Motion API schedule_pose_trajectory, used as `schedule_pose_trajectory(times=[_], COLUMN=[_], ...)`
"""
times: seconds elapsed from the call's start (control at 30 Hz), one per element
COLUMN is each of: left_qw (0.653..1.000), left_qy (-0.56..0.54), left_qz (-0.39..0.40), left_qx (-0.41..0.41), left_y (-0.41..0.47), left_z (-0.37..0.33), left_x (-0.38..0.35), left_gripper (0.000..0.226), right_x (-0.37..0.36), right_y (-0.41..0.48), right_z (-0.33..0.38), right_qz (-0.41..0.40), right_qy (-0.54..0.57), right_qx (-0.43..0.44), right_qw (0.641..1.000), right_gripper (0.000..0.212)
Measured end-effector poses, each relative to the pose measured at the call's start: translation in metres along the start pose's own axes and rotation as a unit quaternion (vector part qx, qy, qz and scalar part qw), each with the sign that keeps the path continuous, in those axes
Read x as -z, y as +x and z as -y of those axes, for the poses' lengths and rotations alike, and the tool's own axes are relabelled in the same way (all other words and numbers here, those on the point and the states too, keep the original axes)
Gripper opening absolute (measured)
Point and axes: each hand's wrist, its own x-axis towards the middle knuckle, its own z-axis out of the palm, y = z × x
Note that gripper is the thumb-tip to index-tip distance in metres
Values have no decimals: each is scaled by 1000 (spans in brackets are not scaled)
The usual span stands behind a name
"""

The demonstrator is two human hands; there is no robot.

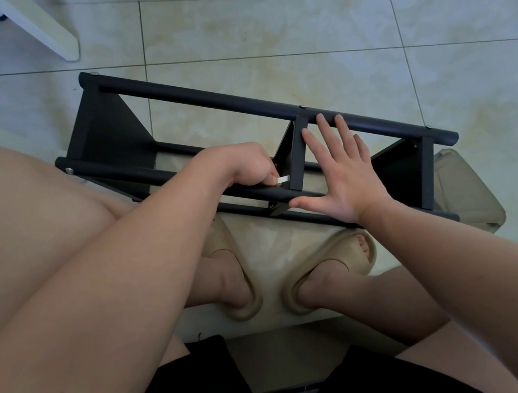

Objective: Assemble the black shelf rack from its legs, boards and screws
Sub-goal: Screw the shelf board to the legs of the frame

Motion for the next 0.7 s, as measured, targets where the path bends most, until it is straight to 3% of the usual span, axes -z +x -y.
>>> schedule_pose_trajectory(times=[0.2,0.27,0.37,0.43,0.57,0.7], left_qw=[987,979,961,949,955,969], left_qy=[146,159,95,101,174,194], left_qz=[-50,-116,-258,-296,-239,-151], left_qx=[53,59,-6,-42,-35,11], left_y=[-10,-11,-4,5,24,42], left_z=[-15,-23,-40,-53,-61,-59], left_x=[8,18,40,52,66,80], left_gripper=[16,16,23,24,24,28], right_x=[6,10,24,35,47,49], right_y=[7,8,11,22,52,65], right_z=[-6,-10,-22,-33,-52,-71], right_qz=[35,49,30,5,36,90], right_qy=[30,65,123,119,18,30], right_qx=[-13,-7,-6,-18,-55,-98], right_qw=[999,997,992,993,998,991], right_gripper=[123,120,102,85,60,39])
